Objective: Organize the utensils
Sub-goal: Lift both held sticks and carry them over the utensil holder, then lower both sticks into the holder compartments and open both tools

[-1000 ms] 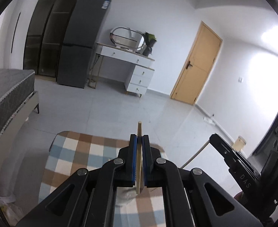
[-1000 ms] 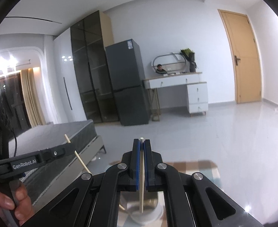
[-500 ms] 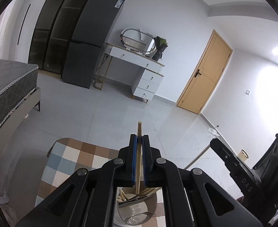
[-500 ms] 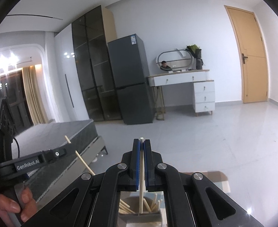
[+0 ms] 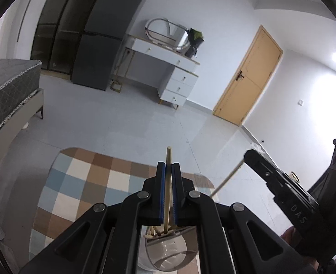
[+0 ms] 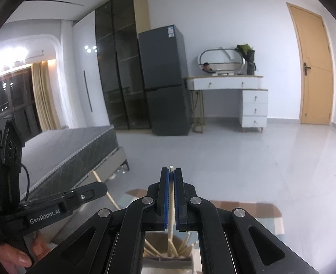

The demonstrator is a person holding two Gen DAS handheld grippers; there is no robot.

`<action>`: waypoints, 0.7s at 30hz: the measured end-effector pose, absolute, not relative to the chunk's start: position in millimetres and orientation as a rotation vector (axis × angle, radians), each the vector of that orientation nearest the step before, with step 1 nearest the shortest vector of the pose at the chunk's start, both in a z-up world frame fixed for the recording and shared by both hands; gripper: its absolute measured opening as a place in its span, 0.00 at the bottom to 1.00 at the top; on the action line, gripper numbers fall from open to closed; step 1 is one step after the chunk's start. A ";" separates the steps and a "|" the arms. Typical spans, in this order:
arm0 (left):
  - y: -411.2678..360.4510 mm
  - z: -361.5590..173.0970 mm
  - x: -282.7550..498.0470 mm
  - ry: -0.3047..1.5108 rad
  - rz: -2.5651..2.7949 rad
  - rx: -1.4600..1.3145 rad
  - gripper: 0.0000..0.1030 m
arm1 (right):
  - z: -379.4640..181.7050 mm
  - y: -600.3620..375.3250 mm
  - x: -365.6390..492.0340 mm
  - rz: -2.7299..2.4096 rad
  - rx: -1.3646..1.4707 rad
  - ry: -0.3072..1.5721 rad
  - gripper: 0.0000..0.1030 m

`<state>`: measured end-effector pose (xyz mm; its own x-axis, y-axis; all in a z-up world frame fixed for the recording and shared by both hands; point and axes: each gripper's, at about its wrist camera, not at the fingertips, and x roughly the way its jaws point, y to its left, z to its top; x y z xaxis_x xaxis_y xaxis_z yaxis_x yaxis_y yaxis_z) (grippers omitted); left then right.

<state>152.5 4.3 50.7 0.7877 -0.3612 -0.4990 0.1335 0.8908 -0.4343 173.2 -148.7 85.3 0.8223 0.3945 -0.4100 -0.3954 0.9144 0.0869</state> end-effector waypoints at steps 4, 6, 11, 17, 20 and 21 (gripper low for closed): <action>-3.4 47.9 149.1 0.631 -0.277 -0.353 0.01 | 74.4 -153.0 178.1 0.424 -0.002 0.473 0.03; -6.9 46.4 148.5 0.645 -0.288 -0.343 0.01 | 66.8 -155.1 178.4 0.425 0.008 0.498 0.03; -13.7 43.7 148.3 0.678 -0.300 -0.313 0.01 | 53.2 -155.0 179.5 0.427 0.005 0.538 0.03; -15.2 35.6 152.2 0.750 -0.331 -0.313 0.01 | 41.4 -154.1 185.5 0.442 0.001 0.599 0.04; -18.9 29.7 154.6 0.826 -0.356 -0.313 0.01 | 33.9 -156.0 186.4 0.452 0.013 0.645 0.06; -19.6 29.1 152.9 0.840 -0.344 -0.305 0.01 | 31.3 -158.2 185.5 0.445 0.019 0.656 0.06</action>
